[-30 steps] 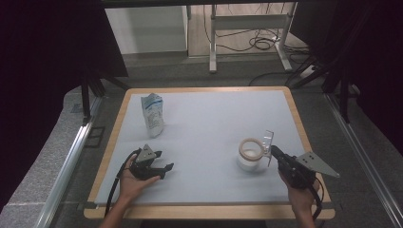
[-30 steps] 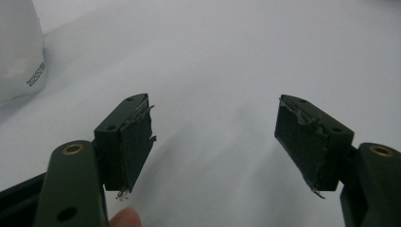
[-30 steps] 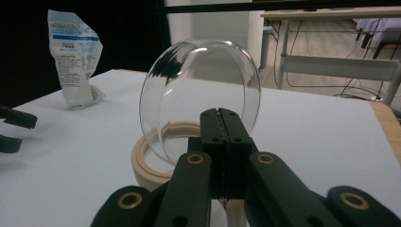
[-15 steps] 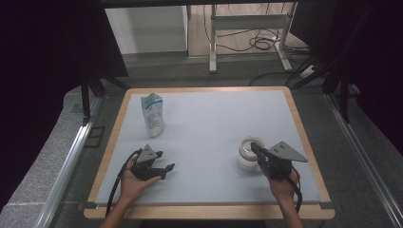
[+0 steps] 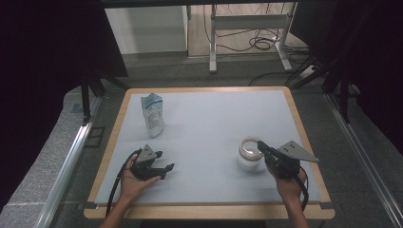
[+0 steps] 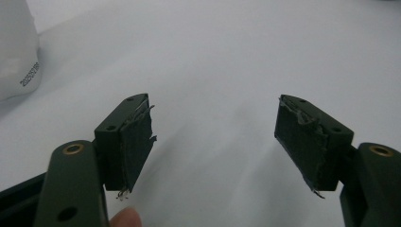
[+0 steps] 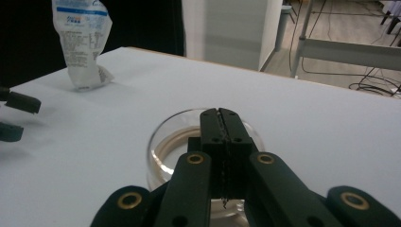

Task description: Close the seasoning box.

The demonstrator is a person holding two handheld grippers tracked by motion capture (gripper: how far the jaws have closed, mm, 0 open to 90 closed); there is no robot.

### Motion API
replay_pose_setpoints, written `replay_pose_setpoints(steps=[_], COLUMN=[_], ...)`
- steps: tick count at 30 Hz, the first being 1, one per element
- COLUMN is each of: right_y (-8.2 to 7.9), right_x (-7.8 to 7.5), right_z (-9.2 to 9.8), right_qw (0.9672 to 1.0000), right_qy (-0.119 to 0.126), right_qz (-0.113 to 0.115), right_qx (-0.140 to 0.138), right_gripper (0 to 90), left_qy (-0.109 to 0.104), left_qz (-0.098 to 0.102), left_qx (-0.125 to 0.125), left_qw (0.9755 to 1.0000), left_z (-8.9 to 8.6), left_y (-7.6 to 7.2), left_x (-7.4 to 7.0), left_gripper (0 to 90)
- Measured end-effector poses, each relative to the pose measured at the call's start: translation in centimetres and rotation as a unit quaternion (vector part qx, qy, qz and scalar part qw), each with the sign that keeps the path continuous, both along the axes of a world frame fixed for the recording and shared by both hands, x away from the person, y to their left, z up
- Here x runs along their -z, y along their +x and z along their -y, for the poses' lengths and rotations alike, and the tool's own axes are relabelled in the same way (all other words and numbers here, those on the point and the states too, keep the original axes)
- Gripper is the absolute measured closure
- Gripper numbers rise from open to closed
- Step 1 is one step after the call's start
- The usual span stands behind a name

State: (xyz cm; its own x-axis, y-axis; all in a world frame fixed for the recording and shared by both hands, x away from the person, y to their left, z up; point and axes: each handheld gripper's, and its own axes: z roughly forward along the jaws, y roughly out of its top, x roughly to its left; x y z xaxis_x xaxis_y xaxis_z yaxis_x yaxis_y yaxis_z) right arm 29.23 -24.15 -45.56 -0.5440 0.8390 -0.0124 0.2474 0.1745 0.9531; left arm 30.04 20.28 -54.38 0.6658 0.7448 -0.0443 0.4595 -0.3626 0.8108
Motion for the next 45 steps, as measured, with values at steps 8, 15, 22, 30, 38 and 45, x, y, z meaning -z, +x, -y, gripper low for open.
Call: replay_pose_setpoints(steps=[8, 15, 22, 30, 38, 45], right_y=[0.3, 0.8, 2.0, 2.8, 2.8, 2.7], right_x=[0.2, 1.3, 3.7, 5.6, 5.8, 5.7], right_z=[3.1, 6.2, 8.8, 9.2, 9.1, 9.1], right_qw=[0.9997, 0.9981, 0.9956, 0.9926, 0.9922, 0.9928], right_qy=[0.019, 0.016, -0.014, -0.045, -0.051, -0.048], right_qz=[-0.001, 0.005, -0.035, -0.068, -0.071, -0.068], right_qx=[0.011, 0.060, 0.086, 0.090, 0.089, 0.086], right_gripper=[72.7, 52.5, 42.2, 38.8, 38.0, 38.0], left_qy=[-0.026, -0.027, -0.028, -0.028, -0.029, -0.031], left_qz=[-0.007, -0.010, -0.011, -0.013, -0.013, -0.012], left_qx=[-0.010, -0.010, -0.014, -0.021, -0.022, -0.023], left_qw=[0.9996, 0.9995, 0.9994, 0.9993, 0.9993, 0.9992], left_z=[-0.5, -0.5, -0.8, -1.1, -1.2, -1.3], left_y=[0.1, 0.1, 0.1, 0.2, 0.1, 0.1], left_x=[0.1, 0.1, 0.2, 0.3, 0.2, 0.1], left_gripper=[27.6, 27.6, 27.5, 27.4, 27.4, 27.5])
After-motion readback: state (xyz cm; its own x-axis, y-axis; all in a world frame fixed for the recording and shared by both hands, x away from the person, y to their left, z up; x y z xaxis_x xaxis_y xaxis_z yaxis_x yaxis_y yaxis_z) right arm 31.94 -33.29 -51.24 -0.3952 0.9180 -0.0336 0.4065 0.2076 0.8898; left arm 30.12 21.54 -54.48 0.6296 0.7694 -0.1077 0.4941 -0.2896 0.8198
